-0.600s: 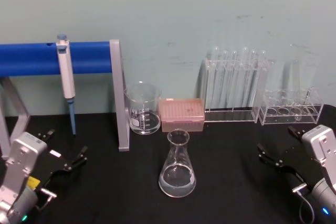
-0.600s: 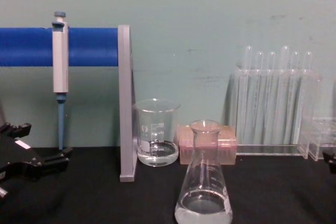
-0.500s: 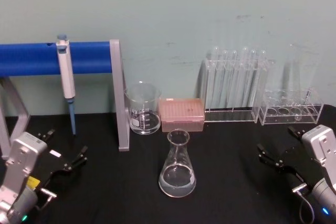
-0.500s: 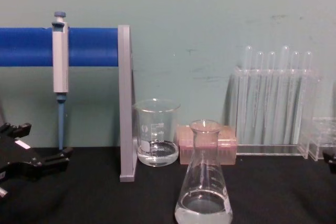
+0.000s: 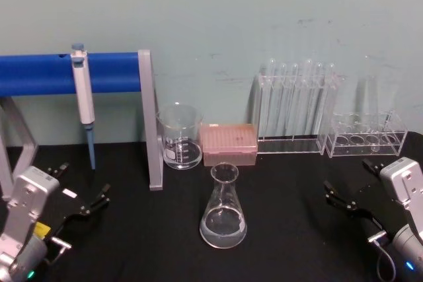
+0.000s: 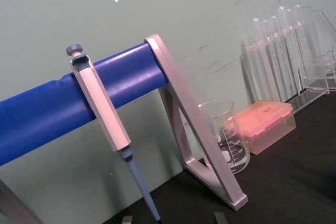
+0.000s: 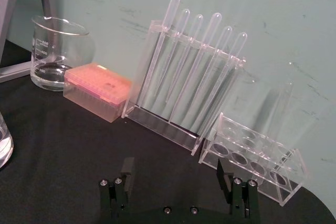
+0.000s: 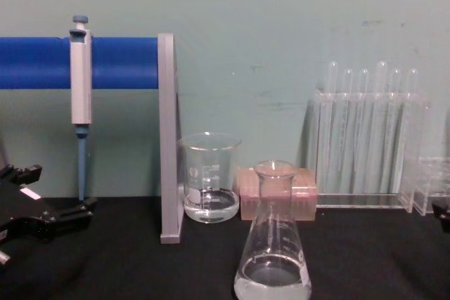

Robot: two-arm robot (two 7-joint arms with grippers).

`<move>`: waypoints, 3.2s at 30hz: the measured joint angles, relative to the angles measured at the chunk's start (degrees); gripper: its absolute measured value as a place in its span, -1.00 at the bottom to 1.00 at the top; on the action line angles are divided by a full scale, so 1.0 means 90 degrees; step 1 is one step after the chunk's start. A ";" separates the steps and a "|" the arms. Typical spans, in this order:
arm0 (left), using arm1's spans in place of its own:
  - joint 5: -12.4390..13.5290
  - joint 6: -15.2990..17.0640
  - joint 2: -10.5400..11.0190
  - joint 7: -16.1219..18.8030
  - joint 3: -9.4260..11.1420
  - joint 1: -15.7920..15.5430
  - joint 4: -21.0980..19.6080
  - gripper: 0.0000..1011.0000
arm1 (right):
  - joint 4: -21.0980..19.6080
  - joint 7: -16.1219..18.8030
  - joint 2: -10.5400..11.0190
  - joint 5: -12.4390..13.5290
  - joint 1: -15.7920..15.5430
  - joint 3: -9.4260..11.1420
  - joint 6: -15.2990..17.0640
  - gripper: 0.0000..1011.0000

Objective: Grasp the erlenmeyer flask with one hand, shake it three times, then place it back.

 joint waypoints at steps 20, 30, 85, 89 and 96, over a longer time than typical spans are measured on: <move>0.0000 0.0000 0.0000 0.0000 0.0000 0.0000 0.0000 0.98 | -0.0487 0.1166 0.0182 0.0457 -0.0395 0.0296 -0.0256 0.98; 0.0000 0.0000 0.0000 0.0000 0.0000 0.0000 0.0000 0.98 | -0.0700 0.1988 0.0180 0.0918 -0.0533 0.0421 -0.0381 0.98; 0.0000 0.0000 0.0000 0.0000 0.0000 0.0000 0.0000 0.98 | 0.1021 0.4466 -0.1038 0.1122 0.0929 0.0009 -0.0400 0.98; 0.0000 0.0000 0.0000 0.0000 0.0000 0.0000 0.0000 0.98 | 0.1205 0.4549 -0.1123 0.1120 0.1064 -0.0060 -0.0417 0.98; 0.0000 0.0000 0.0000 0.0000 0.0000 0.0000 0.0000 0.98 | 0.1471 0.4624 -0.1242 0.1073 0.1262 -0.0157 -0.0479 0.98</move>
